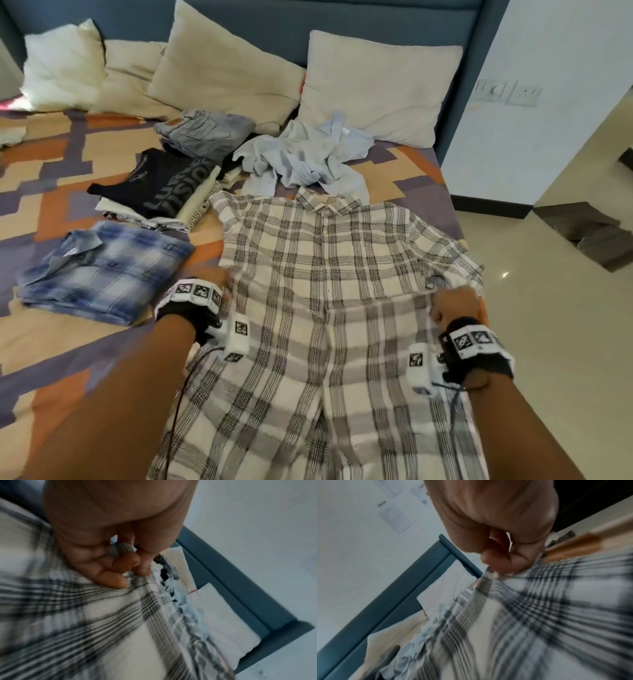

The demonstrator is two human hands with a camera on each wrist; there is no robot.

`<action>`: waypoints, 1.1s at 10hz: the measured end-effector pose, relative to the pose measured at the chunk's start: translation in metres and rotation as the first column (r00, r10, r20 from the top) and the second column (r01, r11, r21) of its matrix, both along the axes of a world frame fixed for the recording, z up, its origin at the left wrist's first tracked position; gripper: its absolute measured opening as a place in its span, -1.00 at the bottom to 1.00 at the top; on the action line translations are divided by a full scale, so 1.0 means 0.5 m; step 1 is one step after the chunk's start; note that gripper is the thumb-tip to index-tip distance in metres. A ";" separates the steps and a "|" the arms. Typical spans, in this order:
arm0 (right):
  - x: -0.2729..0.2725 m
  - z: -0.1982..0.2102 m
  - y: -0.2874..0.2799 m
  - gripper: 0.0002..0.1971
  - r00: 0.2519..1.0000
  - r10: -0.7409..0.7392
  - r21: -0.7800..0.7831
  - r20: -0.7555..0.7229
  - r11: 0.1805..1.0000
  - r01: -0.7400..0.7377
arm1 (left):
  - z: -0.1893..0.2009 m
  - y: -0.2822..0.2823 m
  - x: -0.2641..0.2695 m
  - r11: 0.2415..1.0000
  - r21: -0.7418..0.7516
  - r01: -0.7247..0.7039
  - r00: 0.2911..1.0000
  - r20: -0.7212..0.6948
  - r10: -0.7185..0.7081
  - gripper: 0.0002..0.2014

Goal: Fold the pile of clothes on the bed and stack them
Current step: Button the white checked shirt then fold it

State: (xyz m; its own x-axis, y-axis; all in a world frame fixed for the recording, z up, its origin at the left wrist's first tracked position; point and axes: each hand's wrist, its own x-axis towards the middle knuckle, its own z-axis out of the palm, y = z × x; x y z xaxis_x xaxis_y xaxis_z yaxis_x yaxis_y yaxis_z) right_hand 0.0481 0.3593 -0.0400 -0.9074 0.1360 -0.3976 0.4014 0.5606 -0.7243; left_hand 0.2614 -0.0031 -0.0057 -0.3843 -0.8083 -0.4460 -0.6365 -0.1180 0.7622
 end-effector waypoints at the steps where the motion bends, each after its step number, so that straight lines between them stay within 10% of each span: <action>1: -0.034 0.090 -0.013 -0.79 0.987 -0.080 -0.101 -0.139 0.993 0.067 | 0.044 -0.038 -0.054 0.953 0.236 -0.189 0.933 -0.258 0.249 -0.74; 2: -0.085 0.109 -0.035 -0.77 0.953 -0.138 -0.062 -0.269 0.990 0.126 | 0.078 -0.054 -0.070 0.927 0.273 -0.255 0.852 -0.390 0.349 -0.87; 3: -0.041 0.114 -0.063 -0.70 0.899 -0.066 -0.028 -0.433 0.998 0.060 | 0.061 -0.064 -0.064 0.985 -0.112 -0.130 0.990 -0.071 0.122 -0.45; 4: 0.104 0.075 -0.089 -0.77 0.805 0.239 0.142 -0.543 0.971 -0.192 | 0.067 0.066 -0.017 0.936 -0.351 0.001 0.998 -0.061 -0.023 -0.66; 5: 0.270 0.010 -0.110 -0.95 0.697 0.611 0.241 -0.376 0.790 -0.563 | 0.032 0.228 0.015 0.967 -0.069 0.247 0.935 -0.246 -0.256 -0.92; 6: 0.373 -0.039 -0.111 -0.73 0.621 0.763 0.432 -0.180 0.629 -0.647 | -0.043 0.327 0.039 0.885 -0.032 0.464 0.881 -0.086 -0.465 -0.90; 8: 0.414 -0.018 -0.103 -0.82 0.617 0.766 0.547 -0.181 0.600 -0.584 | -0.087 0.415 0.061 0.747 -0.338 0.572 0.820 0.247 -0.516 -0.63; 11: 0.440 -0.008 -0.100 -0.78 0.717 0.616 0.167 -0.328 0.784 -0.597 | -0.077 0.381 0.055 0.873 -0.023 0.487 0.873 -0.025 -0.487 -0.75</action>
State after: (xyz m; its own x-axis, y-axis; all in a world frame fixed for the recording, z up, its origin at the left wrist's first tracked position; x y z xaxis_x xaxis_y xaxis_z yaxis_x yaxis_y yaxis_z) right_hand 0.2680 0.3091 -0.0438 -0.8747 -0.4821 -0.0497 -0.3079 0.6320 -0.7112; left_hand 0.2889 0.1876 -0.0441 -0.7435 -0.5224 -0.4175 -0.5880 0.2134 0.7802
